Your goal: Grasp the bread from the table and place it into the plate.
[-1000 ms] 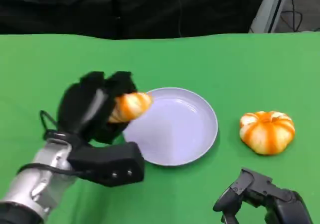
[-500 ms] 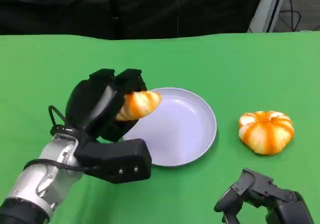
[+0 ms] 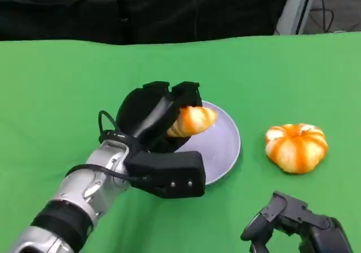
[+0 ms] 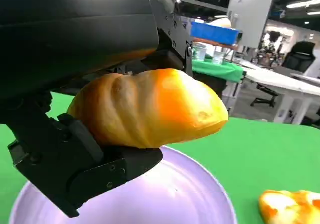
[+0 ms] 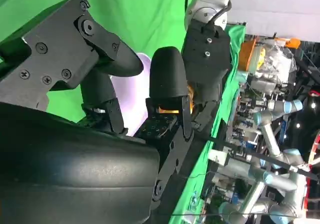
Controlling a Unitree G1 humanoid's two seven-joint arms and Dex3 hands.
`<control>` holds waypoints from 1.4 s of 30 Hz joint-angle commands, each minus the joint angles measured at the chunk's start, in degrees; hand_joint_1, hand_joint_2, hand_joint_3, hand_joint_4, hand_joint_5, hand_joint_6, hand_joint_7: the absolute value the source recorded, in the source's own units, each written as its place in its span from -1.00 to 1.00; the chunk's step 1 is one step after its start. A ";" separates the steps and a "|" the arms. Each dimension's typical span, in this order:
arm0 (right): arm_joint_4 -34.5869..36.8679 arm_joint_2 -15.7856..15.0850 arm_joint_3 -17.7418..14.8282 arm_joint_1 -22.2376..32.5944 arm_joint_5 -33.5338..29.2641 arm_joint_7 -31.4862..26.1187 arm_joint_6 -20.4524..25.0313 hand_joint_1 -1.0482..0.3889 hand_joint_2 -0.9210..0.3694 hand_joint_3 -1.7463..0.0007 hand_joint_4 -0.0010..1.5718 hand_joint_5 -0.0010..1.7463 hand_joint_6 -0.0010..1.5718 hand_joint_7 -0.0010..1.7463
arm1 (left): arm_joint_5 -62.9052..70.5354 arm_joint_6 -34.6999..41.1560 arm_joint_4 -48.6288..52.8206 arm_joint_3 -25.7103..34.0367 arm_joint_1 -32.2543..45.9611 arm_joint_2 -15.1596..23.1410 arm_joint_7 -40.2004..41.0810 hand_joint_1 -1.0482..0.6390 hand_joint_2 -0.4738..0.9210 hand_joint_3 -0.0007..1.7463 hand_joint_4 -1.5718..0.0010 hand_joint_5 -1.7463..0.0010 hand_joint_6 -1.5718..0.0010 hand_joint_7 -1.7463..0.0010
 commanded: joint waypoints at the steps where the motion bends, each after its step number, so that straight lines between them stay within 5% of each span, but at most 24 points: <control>1: 0.03 -0.16 -0.20 0.18 0.09 -0.41 -0.82 0.33 -0.10 -0.50 -0.09 0.83 0.01 0.47 | 0.14 -0.46 0.91 -0.21 -0.90 0.59 0.63 0.03 0.27 0.38 -0.17 -1.00 0.12 -1.00; 10: -0.55 0.00 0.05 0.49 0.55 -0.14 -0.03 0.34 -0.09 -0.51 -0.09 0.84 0.01 0.47 | 1.22 1.30 2.90 -1.61 -1.93 -0.74 -0.16 0.02 0.32 0.28 -0.10 -1.00 0.15 -0.97; 11: -0.64 0.00 0.06 0.52 0.53 -0.12 0.07 0.34 -0.10 -0.50 -0.09 0.84 0.01 0.47 | 1.20 3.22 2.57 -1.85 -2.14 -0.95 -2.54 0.00 0.37 0.19 -0.04 -0.92 0.19 -0.81; 12: -0.70 0.00 0.07 0.54 0.51 -0.11 0.14 0.34 -0.10 -0.50 -0.10 0.84 0.00 0.47 | 1.18 4.67 2.21 -2.03 -2.25 -1.07 -4.31 -0.04 0.57 -0.11 0.06 -0.71 0.13 -0.23; 14: -0.76 -0.01 0.08 0.56 0.49 -0.10 0.21 0.34 -0.11 -0.49 -0.10 0.83 0.00 0.47 | 1.12 6.48 1.49 -2.21 -2.27 -1.18 -6.41 -0.08 0.89 -0.61 0.14 -0.54 -0.11 0.57; 16: -0.77 -0.01 0.09 0.57 0.50 -0.10 0.21 0.34 -0.12 -0.49 -0.10 0.83 0.00 0.47 | 1.08 7.00 0.97 -2.22 -2.13 -1.16 -6.88 -0.09 0.98 -0.74 0.15 -0.50 -0.19 0.78; 19: -0.77 -0.01 0.09 0.57 0.50 -0.10 0.22 0.34 -0.12 -0.48 -0.10 0.83 0.00 0.47 | 1.04 7.39 0.56 -2.24 -2.00 -1.13 -7.22 -0.09 1.00 -0.77 0.16 -0.49 -0.21 0.83; 20: -0.77 -0.01 0.08 0.61 0.25 -0.22 0.12 0.34 -0.12 -0.48 -0.10 0.83 0.00 0.47 | 1.25 8.95 -0.34 -3.27 -2.36 -0.25 -13.03 -0.09 1.00 -0.77 0.16 -0.49 -0.21 0.84; 21: -0.77 0.00 0.07 0.64 0.07 -0.31 0.04 0.34 -0.13 -0.48 -0.10 0.83 0.00 0.47 | 1.39 10.24 -1.19 -4.04 -2.57 0.43 -17.55 -0.51 1.00 -0.64 0.65 0.28 0.43 0.92; 22: -0.77 0.00 0.07 0.66 -0.05 -0.37 -0.01 0.34 -0.13 -0.48 -0.10 0.83 0.00 0.47 | 1.48 11.28 -2.05 -4.53 -2.64 0.93 -20.87 -0.65 1.00 -0.60 0.82 0.57 0.65 0.95; 25: -0.61 0.18 0.22 0.52 0.38 -0.24 0.12 0.34 -0.13 -0.47 -0.10 0.83 0.00 0.47 | 0.23 13.34 -4.72 -4.11 -1.71 1.80 -26.55 -0.82 1.00 -0.54 0.98 0.93 0.91 0.97; 38: -0.34 0.30 0.20 0.48 0.53 -0.19 -0.09 0.34 -0.11 -0.49 -0.10 0.84 0.00 0.47 | -0.14 14.71 -7.08 -4.25 -0.75 2.62 -29.46 -0.92 1.00 -0.48 1.00 1.00 0.98 0.99; 42: -1.15 0.40 0.61 0.77 -0.58 -0.48 0.10 0.34 -0.10 -0.51 -0.09 0.84 0.01 0.48 | -6.63 14.78 -21.85 0.64 3.85 7.72 -38.29 -0.76 1.00 -0.54 0.96 0.98 0.94 0.98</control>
